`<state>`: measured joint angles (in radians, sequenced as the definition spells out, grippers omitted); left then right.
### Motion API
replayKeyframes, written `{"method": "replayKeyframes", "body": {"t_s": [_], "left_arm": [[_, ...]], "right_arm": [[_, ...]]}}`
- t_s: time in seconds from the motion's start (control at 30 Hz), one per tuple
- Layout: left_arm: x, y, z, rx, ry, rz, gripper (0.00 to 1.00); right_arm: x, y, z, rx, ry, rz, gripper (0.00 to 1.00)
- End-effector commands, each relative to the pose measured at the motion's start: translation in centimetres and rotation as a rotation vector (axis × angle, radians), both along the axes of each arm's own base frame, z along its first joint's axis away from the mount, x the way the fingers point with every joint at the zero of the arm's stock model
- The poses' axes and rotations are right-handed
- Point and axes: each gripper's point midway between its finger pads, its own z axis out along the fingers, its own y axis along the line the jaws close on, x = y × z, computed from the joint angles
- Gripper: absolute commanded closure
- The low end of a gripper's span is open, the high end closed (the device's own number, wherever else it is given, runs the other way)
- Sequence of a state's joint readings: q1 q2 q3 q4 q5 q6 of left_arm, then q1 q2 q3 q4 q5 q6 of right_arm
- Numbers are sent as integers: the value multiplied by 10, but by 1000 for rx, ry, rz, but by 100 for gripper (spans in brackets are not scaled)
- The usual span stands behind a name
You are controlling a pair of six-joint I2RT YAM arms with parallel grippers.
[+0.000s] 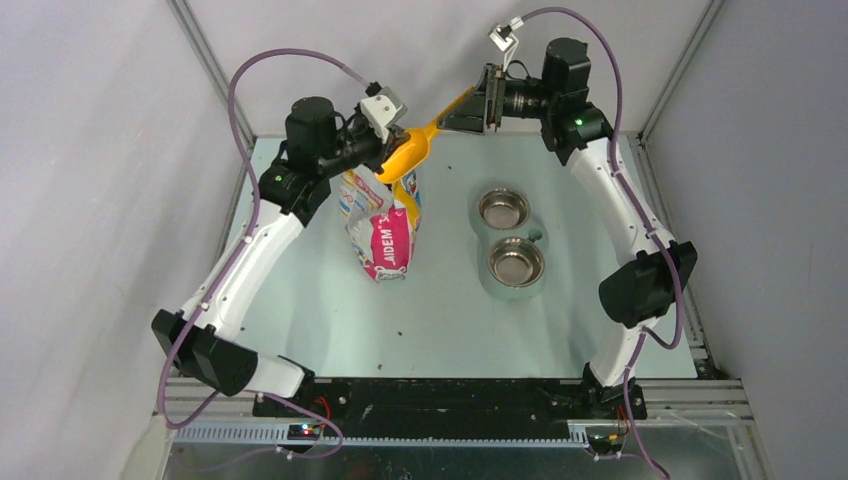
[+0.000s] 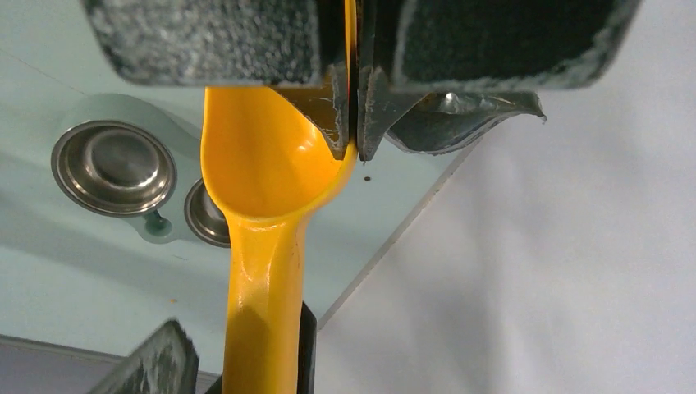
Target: Serve the pet food
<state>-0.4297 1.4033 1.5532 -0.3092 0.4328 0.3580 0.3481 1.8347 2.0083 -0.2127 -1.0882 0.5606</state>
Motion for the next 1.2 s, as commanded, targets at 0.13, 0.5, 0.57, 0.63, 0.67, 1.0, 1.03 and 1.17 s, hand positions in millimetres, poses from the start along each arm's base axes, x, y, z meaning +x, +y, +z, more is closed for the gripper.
{"method": "replayKeyframes", "body": {"t_s": [0.13, 0.5, 0.57, 0.63, 0.67, 1.0, 1.03, 1.17], "left_arm": [[-9, -6, 18, -31, -14, -41, 100], [-6, -6, 20, -33, -20, -33, 100], [-7, -6, 20, -32, -19, -35, 100], [-7, -6, 20, -31, -19, -36, 100], [-7, -6, 20, -30, -19, -36, 100], [-8, -7, 16, -14, -23, -39, 100], [-8, -7, 16, -14, -21, -37, 100], [-4, 3, 20, -28, -6, 39, 59]], "right_arm": [[-2, -3, 25, 40, -56, 1, 41], [-3, 4, 10, -49, -100, -51, 50], [-5, 5, 11, -55, -112, -50, 53], [-5, 5, 11, -59, -117, -55, 55], [-5, 5, 11, -61, -118, -56, 57], [-8, 5, 12, -62, -133, -54, 91], [-7, 4, 12, -62, -136, -55, 96], [-3, 0, 16, -58, -154, -80, 100]]}}
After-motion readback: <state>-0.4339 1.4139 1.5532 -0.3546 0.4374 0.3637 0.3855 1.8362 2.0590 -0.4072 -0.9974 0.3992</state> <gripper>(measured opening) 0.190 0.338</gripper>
